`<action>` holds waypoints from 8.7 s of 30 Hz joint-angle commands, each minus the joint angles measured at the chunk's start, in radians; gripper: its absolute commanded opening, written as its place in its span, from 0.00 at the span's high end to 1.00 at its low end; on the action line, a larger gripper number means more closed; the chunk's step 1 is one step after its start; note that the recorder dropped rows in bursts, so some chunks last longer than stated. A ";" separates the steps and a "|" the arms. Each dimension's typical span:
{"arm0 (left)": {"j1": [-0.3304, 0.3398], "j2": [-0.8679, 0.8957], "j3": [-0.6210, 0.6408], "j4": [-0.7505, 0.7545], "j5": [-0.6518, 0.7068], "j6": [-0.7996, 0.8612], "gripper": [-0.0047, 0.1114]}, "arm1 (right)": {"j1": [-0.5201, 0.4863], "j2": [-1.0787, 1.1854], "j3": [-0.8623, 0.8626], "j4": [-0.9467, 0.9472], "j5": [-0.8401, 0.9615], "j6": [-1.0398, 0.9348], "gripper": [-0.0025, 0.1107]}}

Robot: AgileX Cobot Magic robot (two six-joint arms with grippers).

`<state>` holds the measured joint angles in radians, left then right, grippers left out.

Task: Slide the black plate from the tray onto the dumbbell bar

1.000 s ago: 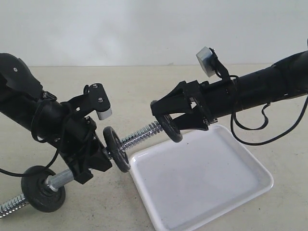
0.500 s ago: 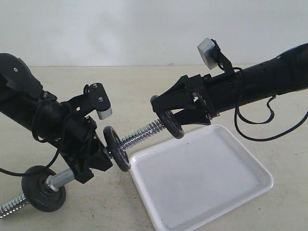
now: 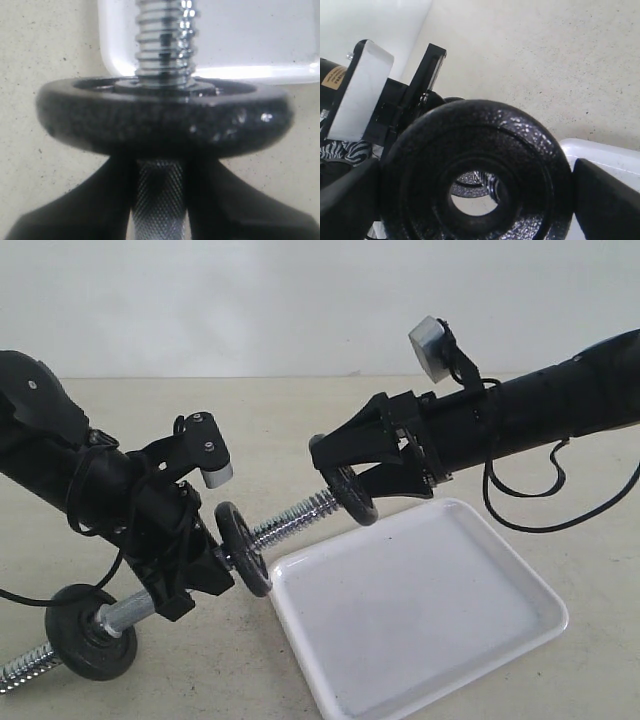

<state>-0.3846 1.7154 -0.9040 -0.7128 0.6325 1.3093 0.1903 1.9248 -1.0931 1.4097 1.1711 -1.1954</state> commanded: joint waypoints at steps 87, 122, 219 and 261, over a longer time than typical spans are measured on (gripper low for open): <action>-0.008 -0.035 -0.022 -0.128 -0.007 0.045 0.92 | 0.122 0.111 -0.006 0.256 0.050 -0.053 0.98; -0.008 -0.035 -0.022 -0.143 0.000 0.052 0.92 | 0.179 0.111 -0.006 0.318 -0.029 -0.037 0.43; -0.004 0.124 -0.062 -0.143 -0.519 -0.241 0.92 | -0.041 -0.380 0.338 0.118 0.050 -0.231 0.98; -0.004 -0.527 0.133 -0.059 -0.559 -0.487 0.63 | -0.041 -1.006 0.501 0.129 -0.851 -0.458 0.98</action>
<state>-0.3864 1.2730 -0.8366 -0.7674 0.1282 0.8737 0.1522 1.0091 -0.6586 1.5445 0.4367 -1.6161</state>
